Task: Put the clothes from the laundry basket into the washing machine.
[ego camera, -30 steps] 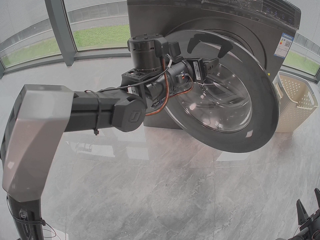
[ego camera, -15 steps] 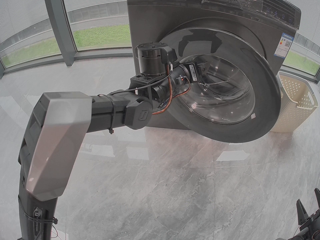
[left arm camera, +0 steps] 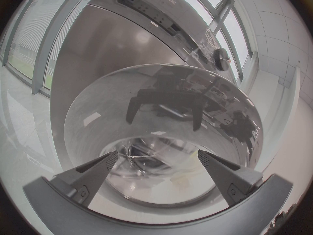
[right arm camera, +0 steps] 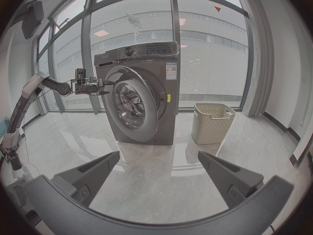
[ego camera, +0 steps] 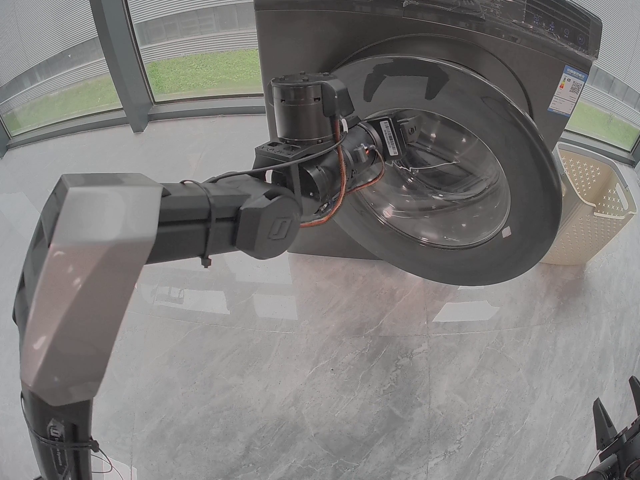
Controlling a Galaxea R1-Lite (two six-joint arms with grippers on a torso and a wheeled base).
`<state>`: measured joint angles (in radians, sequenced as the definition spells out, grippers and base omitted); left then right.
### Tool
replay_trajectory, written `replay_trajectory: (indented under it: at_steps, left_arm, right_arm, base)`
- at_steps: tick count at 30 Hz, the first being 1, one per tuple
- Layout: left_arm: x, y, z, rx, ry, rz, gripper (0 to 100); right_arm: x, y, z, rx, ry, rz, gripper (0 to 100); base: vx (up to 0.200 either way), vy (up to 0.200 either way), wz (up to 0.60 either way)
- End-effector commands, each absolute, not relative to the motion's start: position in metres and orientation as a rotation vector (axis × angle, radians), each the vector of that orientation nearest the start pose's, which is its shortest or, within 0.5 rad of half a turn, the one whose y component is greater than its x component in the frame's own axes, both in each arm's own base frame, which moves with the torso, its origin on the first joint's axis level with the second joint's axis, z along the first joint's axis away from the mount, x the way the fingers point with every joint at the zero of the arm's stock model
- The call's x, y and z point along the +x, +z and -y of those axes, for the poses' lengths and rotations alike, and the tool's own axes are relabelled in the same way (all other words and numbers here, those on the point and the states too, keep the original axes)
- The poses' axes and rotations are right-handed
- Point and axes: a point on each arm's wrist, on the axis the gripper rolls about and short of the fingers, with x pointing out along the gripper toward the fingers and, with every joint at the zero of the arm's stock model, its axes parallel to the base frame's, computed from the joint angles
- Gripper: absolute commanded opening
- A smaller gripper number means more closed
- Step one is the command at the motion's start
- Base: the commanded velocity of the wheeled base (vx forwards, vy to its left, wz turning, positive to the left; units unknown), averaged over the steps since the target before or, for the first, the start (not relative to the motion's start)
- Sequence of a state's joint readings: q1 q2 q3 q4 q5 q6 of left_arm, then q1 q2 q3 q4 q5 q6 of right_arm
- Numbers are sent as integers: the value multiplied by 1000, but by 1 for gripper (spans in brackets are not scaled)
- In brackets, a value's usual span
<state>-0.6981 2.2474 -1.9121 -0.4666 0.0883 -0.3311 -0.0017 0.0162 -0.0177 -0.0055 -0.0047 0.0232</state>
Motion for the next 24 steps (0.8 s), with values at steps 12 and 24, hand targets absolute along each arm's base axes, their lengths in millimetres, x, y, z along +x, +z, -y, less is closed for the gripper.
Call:
replay_trajectory:
  at_steps: [12,24]
  left_arm:
    - [111,186,91,-128,-664,-226,100]
    - [21,129,8,-75,-359,40,100]
  right_arm:
    - [-22,76,0,21,-6,-5,100]
    - [-22,76,0,18,-6,-6,100]
  base:
    - [0,0,0]
    - [0,0,0]
